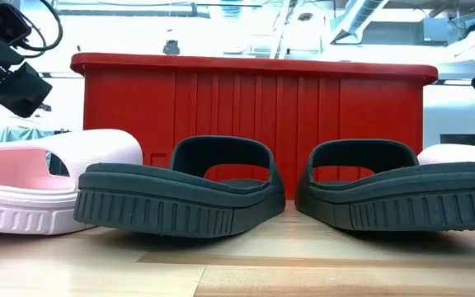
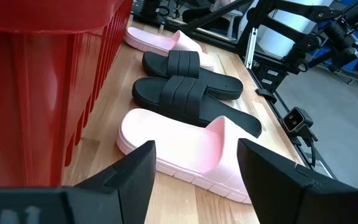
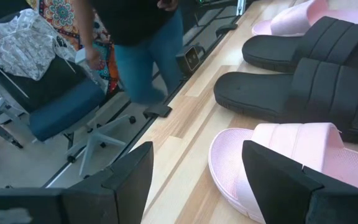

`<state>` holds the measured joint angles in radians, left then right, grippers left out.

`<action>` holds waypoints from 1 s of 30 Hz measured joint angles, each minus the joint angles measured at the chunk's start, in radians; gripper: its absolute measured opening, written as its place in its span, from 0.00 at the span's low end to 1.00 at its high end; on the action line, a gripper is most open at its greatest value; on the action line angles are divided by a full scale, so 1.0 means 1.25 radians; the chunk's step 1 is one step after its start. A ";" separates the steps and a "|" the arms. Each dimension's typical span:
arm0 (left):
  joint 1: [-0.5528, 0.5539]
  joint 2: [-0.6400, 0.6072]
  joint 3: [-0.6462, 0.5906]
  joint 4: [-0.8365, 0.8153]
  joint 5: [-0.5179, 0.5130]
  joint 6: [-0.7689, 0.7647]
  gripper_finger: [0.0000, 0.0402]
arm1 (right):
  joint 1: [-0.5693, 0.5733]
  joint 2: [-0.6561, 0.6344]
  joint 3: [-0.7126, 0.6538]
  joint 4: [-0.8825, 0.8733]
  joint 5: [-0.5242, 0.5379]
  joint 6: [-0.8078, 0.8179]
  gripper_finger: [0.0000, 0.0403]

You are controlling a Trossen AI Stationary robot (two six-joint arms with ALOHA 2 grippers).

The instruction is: Pick and place slides into bin

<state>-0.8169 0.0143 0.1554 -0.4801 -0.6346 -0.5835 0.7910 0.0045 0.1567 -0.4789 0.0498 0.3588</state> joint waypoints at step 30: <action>0.000 0.000 -0.001 0.019 -0.085 0.030 0.54 | 0.000 0.000 0.000 0.000 0.000 0.000 0.59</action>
<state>-0.8165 0.0141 0.1535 -0.4558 -0.7414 -0.5455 0.7910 0.0044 0.1570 -0.4789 0.0498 0.3588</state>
